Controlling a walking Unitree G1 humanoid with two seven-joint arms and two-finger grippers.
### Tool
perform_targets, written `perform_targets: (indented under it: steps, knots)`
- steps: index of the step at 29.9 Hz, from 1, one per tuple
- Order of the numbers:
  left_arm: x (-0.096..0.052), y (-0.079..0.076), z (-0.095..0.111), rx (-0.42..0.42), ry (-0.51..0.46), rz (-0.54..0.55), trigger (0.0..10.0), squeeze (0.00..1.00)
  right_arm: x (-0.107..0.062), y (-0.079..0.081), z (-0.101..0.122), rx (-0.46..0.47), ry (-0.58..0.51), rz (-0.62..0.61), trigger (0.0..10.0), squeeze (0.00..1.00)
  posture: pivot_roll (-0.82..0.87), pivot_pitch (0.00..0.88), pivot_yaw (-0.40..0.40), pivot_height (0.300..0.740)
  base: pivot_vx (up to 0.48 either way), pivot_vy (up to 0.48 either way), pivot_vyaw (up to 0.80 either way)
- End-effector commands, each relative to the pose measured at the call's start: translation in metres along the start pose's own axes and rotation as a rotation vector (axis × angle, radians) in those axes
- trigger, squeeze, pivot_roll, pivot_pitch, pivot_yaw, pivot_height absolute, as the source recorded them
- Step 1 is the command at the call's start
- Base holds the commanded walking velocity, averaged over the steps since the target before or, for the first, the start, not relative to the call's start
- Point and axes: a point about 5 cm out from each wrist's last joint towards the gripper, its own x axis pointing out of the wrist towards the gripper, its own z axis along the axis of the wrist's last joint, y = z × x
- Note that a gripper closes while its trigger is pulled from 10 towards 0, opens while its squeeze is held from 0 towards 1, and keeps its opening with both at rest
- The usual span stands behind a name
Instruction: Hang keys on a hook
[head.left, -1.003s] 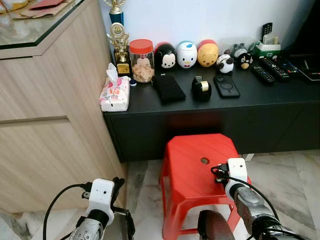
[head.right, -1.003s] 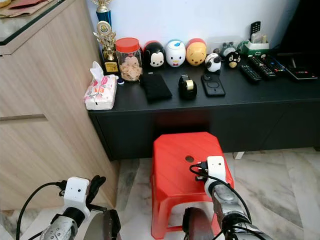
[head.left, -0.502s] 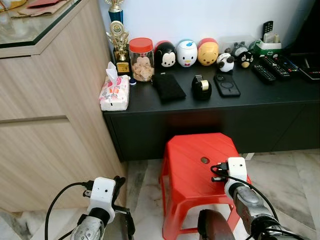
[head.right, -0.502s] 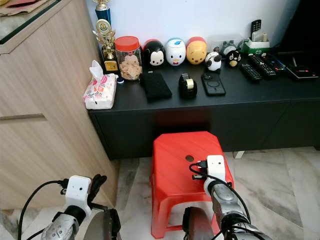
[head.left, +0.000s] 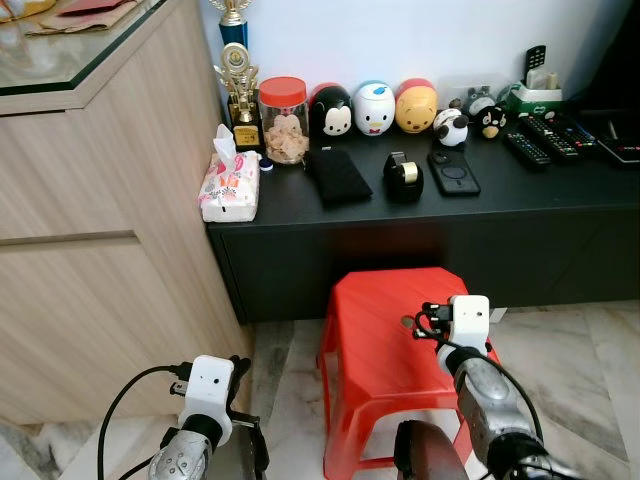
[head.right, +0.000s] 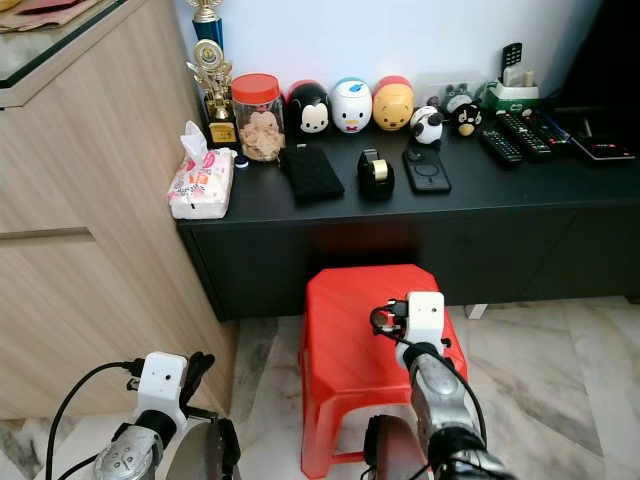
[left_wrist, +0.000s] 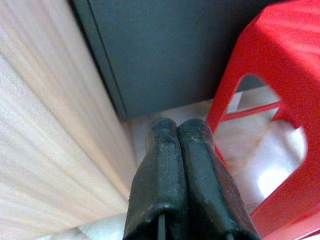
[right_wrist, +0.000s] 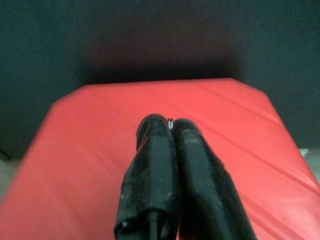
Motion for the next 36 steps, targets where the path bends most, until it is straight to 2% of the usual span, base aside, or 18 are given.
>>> perform_targets:
  steps: [1,3,8,13,22,30,36]
  knots:
    - [-0.001,0.012,-0.01,0.017,0.035,0.045,10.0,0.0,-0.003,-0.002,0.006,0.005,-0.069,-0.012,10.0,0.0,0.0,0.0,-0.01,0.57,0.0,0.0,0.0]
    - [0.0,0.015,-0.014,0.019,0.053,0.051,10.0,0.0,-0.006,-0.004,0.008,0.019,-0.093,-0.032,10.0,0.0,0.0,0.0,-0.009,0.57,0.0,0.0,0.0]
    - [-0.002,0.02,-0.039,-0.008,0.158,0.056,10.0,0.0,-0.015,-0.015,0.011,0.044,-0.143,-0.108,10.0,0.0,-0.02,0.0,0.0,0.57,0.0,0.0,0.0]
    - [-0.008,0.016,-0.054,-0.031,0.217,0.018,10.0,0.0,-0.017,-0.021,0.019,0.06,-0.186,-0.145,10.0,0.0,-0.04,0.0,0.008,0.57,0.0,0.0,0.0]
    - [-0.009,0.015,-0.059,-0.039,0.215,0.028,10.0,0.0,-0.015,-0.025,0.03,0.065,-0.219,-0.158,10.0,0.0,-0.02,0.0,-0.006,0.57,0.0,0.0,0.0]
    - [-0.006,0.016,-0.056,-0.048,0.182,0.034,10.0,0.0,-0.013,-0.021,0.044,0.083,-0.268,-0.133,10.0,0.0,-0.01,0.0,-0.013,0.57,-0.281,0.0,0.0]
    - [-0.005,0.017,-0.057,-0.047,0.18,0.035,10.0,0.0,-0.014,-0.02,0.044,0.08,-0.266,-0.131,10.0,0.0,-0.01,0.0,-0.017,0.599,-0.291,0.0,0.0]
